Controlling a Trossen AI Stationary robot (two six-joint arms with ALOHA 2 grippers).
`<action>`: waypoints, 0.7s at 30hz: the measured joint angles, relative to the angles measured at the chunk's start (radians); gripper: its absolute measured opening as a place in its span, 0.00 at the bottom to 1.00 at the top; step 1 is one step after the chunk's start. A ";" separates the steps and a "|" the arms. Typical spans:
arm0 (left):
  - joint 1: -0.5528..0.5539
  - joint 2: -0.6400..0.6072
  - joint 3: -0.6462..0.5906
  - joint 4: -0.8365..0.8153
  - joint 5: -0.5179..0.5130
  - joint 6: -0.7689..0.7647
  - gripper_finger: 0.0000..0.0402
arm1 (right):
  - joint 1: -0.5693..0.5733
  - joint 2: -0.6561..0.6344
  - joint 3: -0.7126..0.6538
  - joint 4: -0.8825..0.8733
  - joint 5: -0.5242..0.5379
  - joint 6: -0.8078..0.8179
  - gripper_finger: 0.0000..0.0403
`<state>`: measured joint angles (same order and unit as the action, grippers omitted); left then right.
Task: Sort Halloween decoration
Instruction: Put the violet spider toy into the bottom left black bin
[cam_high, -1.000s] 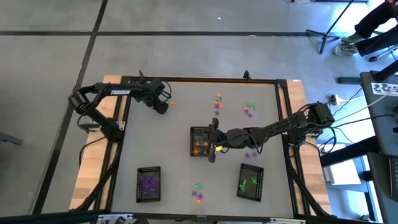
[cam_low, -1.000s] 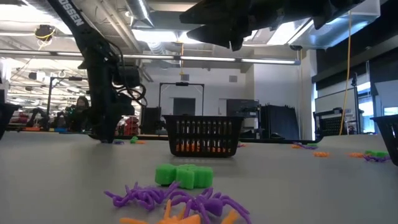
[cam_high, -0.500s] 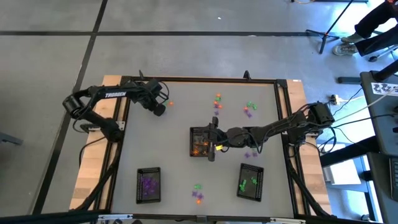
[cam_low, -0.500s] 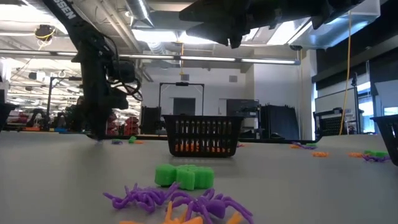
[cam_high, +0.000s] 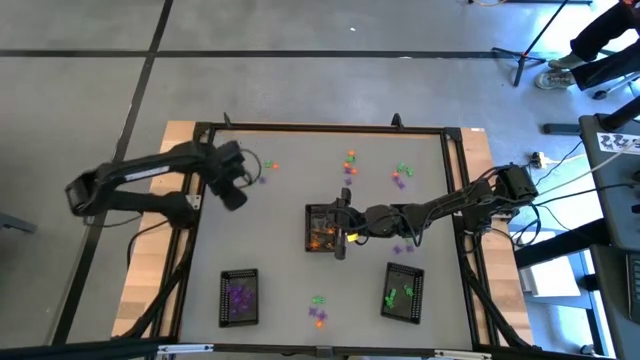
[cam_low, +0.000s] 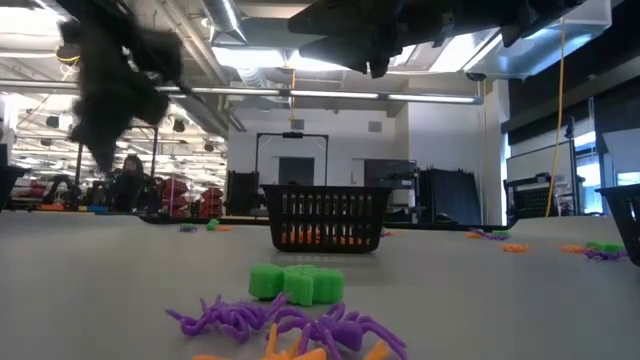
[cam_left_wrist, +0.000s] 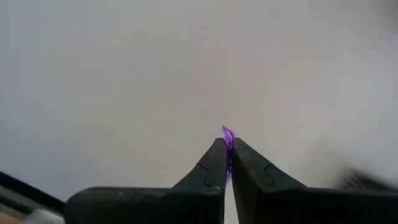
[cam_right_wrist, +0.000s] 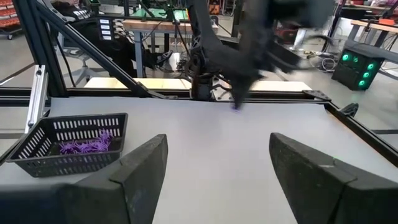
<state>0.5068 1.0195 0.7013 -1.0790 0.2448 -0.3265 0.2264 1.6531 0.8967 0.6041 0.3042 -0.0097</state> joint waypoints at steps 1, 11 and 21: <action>-0.058 -0.038 0.000 -0.014 0.024 -0.042 0.00 | 0.000 0.000 0.000 0.000 0.000 0.000 0.70; -0.793 -0.232 0.001 0.428 -0.145 -0.604 0.00 | 0.000 0.000 0.000 -0.001 -0.001 0.001 0.70; -1.248 0.109 0.108 0.533 -0.360 -0.807 0.00 | 0.002 0.000 0.000 -0.003 0.000 0.028 0.70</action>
<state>-0.7414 1.1283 0.8089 -0.5463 -0.1154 -1.1335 0.2283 1.6531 0.8967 0.6014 0.3046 0.0179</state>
